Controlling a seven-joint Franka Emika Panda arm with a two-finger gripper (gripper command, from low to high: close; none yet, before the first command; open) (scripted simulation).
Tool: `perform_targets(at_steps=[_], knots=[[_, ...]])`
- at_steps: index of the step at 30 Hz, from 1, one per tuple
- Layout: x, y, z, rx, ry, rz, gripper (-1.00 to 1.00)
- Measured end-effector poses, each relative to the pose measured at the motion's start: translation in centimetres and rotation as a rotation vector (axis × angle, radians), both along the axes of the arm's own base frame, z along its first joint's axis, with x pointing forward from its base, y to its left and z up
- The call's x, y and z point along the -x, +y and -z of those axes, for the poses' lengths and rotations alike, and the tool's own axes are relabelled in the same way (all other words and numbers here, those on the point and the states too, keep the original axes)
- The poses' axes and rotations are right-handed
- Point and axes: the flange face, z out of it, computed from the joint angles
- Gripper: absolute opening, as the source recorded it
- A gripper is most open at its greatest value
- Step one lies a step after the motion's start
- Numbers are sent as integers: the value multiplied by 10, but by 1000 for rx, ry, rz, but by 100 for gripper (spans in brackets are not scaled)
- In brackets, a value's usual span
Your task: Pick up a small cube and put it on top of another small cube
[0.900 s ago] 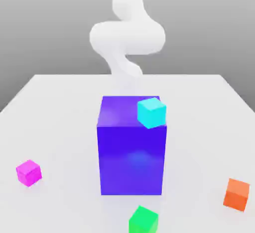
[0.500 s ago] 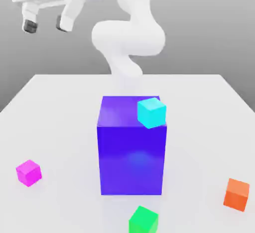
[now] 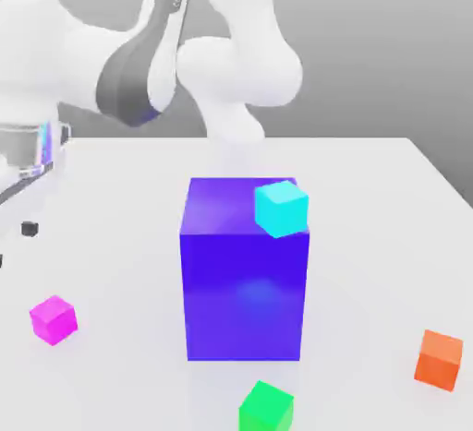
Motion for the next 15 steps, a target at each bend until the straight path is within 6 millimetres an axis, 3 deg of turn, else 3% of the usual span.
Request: perform_targets(at_steps=[6,11,12,15], knots=[[46,-14,77,-128,39,332,0],[52,-16,133,-147,42,381,0],[52,-15,144,-146,44,381,-100],[52,-15,144,-146,43,381,-100]])
